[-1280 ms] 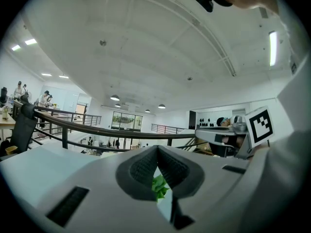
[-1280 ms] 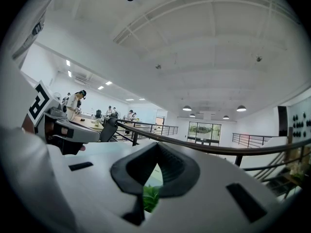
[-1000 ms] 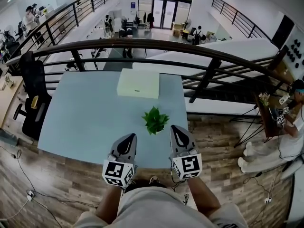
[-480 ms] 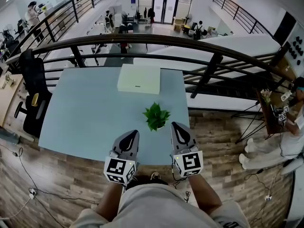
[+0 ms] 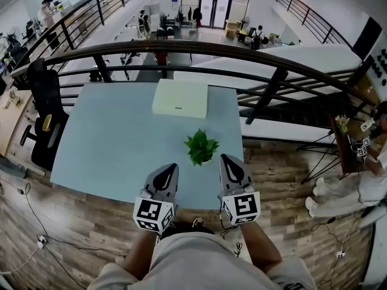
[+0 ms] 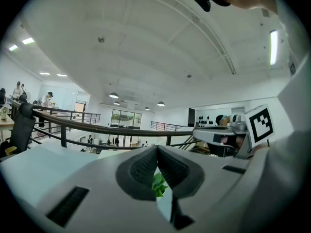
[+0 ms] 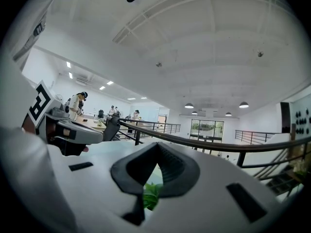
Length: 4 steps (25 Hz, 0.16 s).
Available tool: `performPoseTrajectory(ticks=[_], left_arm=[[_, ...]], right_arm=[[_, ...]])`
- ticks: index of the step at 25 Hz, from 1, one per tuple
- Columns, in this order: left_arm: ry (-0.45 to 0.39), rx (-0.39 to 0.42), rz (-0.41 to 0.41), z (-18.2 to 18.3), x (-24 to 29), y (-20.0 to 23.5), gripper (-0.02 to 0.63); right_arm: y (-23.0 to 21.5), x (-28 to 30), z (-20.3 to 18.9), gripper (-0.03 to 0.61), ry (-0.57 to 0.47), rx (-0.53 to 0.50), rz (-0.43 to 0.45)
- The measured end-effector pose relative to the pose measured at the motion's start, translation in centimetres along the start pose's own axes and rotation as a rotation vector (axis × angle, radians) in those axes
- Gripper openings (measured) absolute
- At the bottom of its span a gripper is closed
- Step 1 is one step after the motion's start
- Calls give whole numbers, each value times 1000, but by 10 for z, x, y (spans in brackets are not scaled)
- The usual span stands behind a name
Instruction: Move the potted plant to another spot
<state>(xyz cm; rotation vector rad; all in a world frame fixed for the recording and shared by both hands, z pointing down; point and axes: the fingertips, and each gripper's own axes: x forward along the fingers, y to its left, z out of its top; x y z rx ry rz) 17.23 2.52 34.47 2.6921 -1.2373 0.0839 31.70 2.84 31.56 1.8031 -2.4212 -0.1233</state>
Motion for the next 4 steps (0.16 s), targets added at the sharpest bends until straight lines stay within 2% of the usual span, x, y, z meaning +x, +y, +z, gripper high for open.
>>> performPoseTrajectory(ticks=[4], left_arm=[[1, -3, 6, 0, 0, -1, 12]], right_arm=[[-2, -1, -1, 3, 1, 2, 1]])
